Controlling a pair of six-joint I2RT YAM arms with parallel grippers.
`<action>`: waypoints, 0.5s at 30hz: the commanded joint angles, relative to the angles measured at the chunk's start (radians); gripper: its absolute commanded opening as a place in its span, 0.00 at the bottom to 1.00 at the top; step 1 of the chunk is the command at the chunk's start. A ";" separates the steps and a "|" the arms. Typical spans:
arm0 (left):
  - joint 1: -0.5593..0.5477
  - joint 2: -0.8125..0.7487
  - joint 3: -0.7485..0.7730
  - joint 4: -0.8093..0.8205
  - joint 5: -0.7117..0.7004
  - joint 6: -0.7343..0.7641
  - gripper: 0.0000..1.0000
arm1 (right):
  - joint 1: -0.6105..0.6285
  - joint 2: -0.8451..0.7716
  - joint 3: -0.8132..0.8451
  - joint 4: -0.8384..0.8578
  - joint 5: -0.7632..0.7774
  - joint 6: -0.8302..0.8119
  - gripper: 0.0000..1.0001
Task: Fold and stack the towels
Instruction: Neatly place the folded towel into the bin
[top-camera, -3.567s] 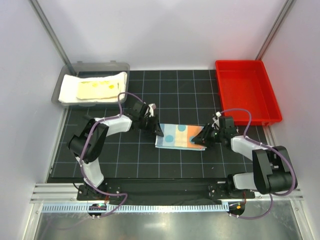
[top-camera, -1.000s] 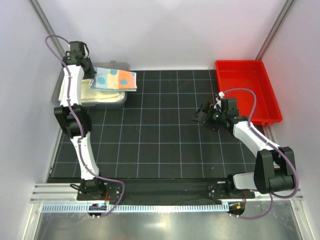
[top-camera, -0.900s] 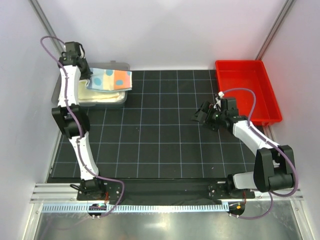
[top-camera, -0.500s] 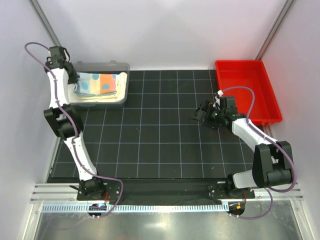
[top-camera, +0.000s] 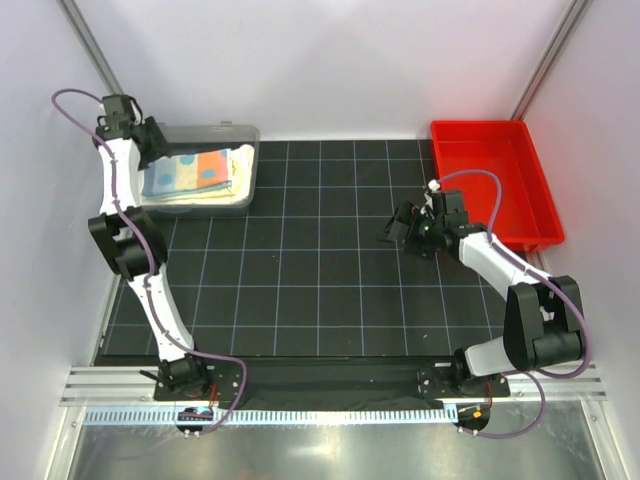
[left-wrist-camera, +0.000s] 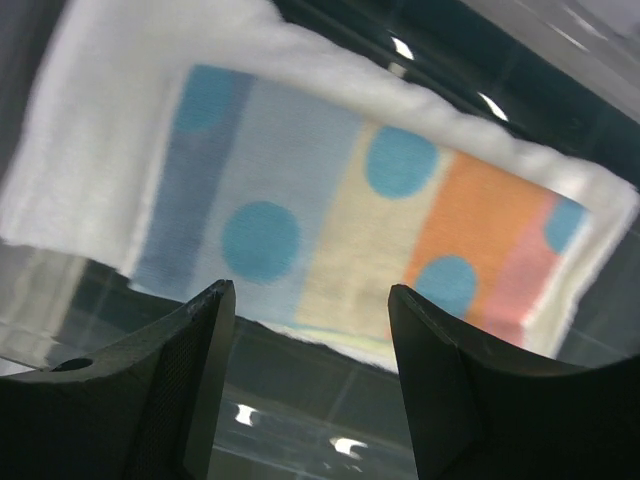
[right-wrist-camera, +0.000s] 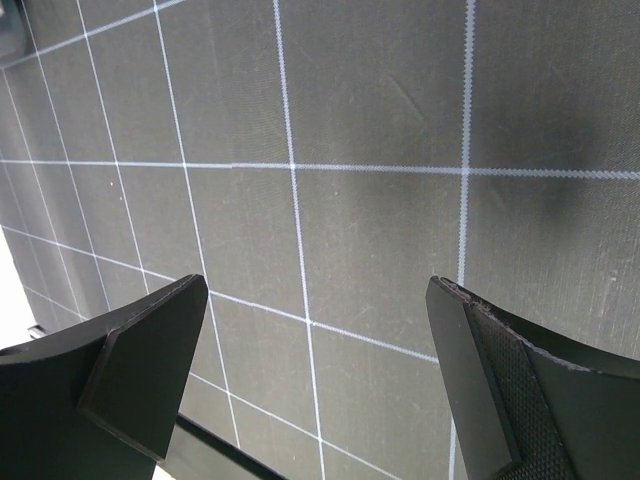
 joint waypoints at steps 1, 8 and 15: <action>-0.069 -0.145 -0.092 0.097 0.184 -0.055 0.66 | 0.025 -0.055 0.054 -0.045 0.052 -0.027 0.99; -0.247 -0.287 -0.374 0.161 0.328 -0.079 0.62 | 0.065 -0.153 0.116 -0.169 0.065 -0.019 1.00; -0.545 -0.658 -0.696 0.293 0.348 -0.116 0.68 | 0.085 -0.280 0.249 -0.298 0.077 -0.013 1.00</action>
